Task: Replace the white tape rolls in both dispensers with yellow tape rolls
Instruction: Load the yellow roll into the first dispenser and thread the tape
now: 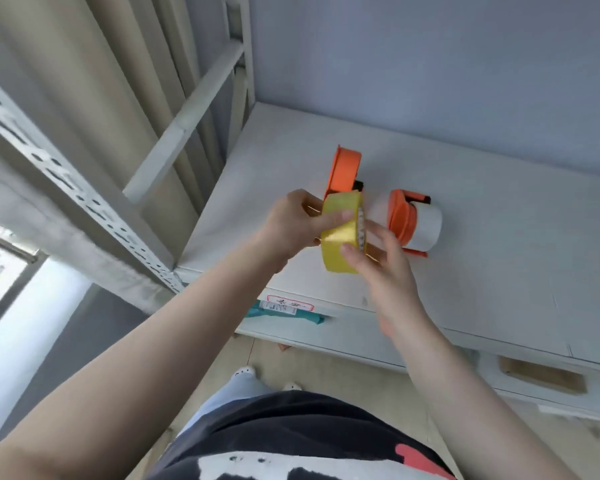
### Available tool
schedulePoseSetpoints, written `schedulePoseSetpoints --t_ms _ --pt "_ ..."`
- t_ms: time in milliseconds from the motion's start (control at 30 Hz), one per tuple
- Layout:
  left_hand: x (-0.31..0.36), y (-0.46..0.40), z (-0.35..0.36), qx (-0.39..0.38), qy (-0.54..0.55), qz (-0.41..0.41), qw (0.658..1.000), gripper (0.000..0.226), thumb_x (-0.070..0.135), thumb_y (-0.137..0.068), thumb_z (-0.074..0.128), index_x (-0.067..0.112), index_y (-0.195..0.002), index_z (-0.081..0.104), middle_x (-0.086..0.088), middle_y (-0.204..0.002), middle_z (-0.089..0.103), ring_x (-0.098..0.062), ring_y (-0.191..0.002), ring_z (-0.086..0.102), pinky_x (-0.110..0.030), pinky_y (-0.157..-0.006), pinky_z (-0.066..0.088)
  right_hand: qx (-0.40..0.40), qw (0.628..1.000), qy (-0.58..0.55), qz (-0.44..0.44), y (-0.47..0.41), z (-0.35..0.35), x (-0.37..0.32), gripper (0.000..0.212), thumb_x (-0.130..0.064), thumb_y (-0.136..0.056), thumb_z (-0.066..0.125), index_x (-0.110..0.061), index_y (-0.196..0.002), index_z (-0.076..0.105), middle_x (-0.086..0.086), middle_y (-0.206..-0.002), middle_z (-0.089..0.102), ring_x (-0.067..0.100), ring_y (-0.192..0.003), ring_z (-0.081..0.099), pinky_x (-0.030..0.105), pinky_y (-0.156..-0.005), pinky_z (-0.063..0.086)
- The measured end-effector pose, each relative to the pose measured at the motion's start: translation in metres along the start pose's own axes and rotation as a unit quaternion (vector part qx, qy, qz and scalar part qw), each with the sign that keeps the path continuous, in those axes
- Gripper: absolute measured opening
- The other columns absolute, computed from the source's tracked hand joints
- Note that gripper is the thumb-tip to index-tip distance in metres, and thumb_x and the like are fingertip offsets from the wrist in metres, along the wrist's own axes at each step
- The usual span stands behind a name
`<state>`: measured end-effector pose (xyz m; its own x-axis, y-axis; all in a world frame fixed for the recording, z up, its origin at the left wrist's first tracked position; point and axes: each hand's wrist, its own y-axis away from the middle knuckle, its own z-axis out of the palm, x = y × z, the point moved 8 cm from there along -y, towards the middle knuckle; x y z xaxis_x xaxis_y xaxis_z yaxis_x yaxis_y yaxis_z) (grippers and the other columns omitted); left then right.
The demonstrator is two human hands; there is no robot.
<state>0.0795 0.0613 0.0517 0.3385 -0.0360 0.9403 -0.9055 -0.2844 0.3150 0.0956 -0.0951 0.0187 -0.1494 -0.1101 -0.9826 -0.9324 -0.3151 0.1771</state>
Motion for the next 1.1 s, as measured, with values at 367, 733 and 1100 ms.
schedulePoseSetpoints --t_ms 367,733,1100 --pt "0.019 -0.090 0.001 -0.002 0.031 0.017 0.999 0.039 0.041 -0.096 0.048 0.011 -0.118 0.059 -0.003 -0.101 0.059 -0.019 -0.098 0.054 -0.032 -0.088 0.041 0.071 0.966 -0.196 0.156 -0.057 -0.018 0.010 0.062 -0.040 -0.086 0.065 -0.036 -0.142 0.041 0.000 -0.133 0.060 0.022 -0.115 0.062 0.040 -0.099 0.049" --pt "-0.008 -0.087 0.020 -0.090 0.048 0.000 0.995 0.052 0.052 -0.098 0.031 0.013 -0.119 0.059 0.002 -0.109 0.061 -0.010 -0.099 0.057 -0.007 -0.070 0.040 -0.026 0.979 -0.112 0.166 -0.104 0.005 -0.001 0.065 -0.045 -0.085 0.065 -0.041 -0.143 0.037 0.004 -0.131 0.062 0.030 -0.110 0.066 0.048 -0.102 0.046" --pt "-0.018 -0.083 0.030 -0.114 0.126 0.020 0.985 0.057 0.054 -0.091 0.044 0.013 -0.127 0.060 -0.008 -0.126 0.066 -0.022 -0.119 0.060 -0.041 -0.109 0.040 -0.072 0.977 -0.083 0.181 -0.093 0.016 0.002 0.069 -0.044 -0.086 0.064 -0.033 -0.146 0.032 0.006 -0.132 0.060 0.032 -0.107 0.067 0.046 -0.098 0.051"
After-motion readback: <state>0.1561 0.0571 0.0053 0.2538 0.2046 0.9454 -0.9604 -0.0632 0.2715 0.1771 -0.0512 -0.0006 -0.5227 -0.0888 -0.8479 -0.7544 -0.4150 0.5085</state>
